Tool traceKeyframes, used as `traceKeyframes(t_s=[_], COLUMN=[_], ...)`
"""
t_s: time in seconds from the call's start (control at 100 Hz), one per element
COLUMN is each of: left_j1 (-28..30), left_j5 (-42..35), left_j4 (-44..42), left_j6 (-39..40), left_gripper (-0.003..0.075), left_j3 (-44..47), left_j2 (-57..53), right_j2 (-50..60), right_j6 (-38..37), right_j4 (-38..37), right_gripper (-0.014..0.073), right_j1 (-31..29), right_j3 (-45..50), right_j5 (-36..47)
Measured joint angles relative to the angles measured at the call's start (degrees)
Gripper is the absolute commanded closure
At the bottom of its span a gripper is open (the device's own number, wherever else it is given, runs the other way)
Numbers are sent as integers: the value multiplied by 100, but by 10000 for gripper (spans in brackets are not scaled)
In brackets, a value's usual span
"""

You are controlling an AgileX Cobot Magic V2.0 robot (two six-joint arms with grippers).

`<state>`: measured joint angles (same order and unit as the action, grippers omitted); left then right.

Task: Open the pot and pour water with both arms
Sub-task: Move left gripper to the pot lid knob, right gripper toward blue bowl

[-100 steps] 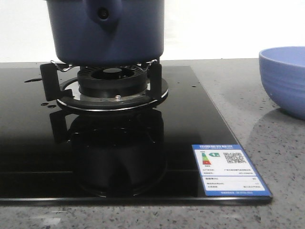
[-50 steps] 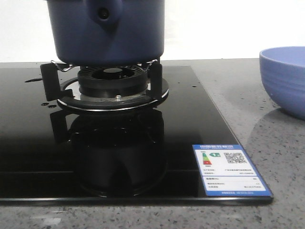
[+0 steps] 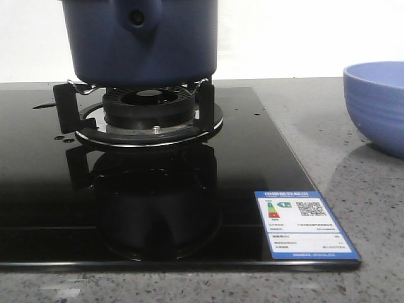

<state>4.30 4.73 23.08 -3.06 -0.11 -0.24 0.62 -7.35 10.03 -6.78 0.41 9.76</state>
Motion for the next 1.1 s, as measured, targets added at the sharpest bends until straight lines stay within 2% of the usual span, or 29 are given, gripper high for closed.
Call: traceKeyframes(t_s=[0.17,0.29,0.41,0.51,0.66,0.8,0.93,1.01,1.1], left_j1=[0,0,-46,-198,-502,-837,-1330,-1664,-2054], left_j5=[-704,-761,-95,665,1091,1695,2186,2423,2736], left_j4=[2058,2729,2376,1625,1009,895,886,1064,1540], left_j6=[9,22,11,-39,-684,-1445,-2015,-2403,-3032], left_gripper=[741,741,741,741,740,740,724,724,724], left_j3=[0,0,-134,-632,-1579,-2407,-2996,-3271,-3576], left_j2=[0,0,0,133,1050,2155,2948,3313,3614], right_j2=[0,0,0,-17,-723,-1784,-2642,-3121,-3505], right_j6=[-10,-10,-10,-10,-10,82,202,272,684], right_j4=[417,438,461,461,398,375,373,501,934], right_gripper=[657,654,655,655,655,655,661,663,663], right_j1=[0,0,0,0,0,0,239,432,648], right_j3=[0,0,-31,-417,-1367,-2293,-3045,-3465,-3790], right_j5=[30,-37,-462,-1431,-2675,-3931,-5062,-5683,-6105])
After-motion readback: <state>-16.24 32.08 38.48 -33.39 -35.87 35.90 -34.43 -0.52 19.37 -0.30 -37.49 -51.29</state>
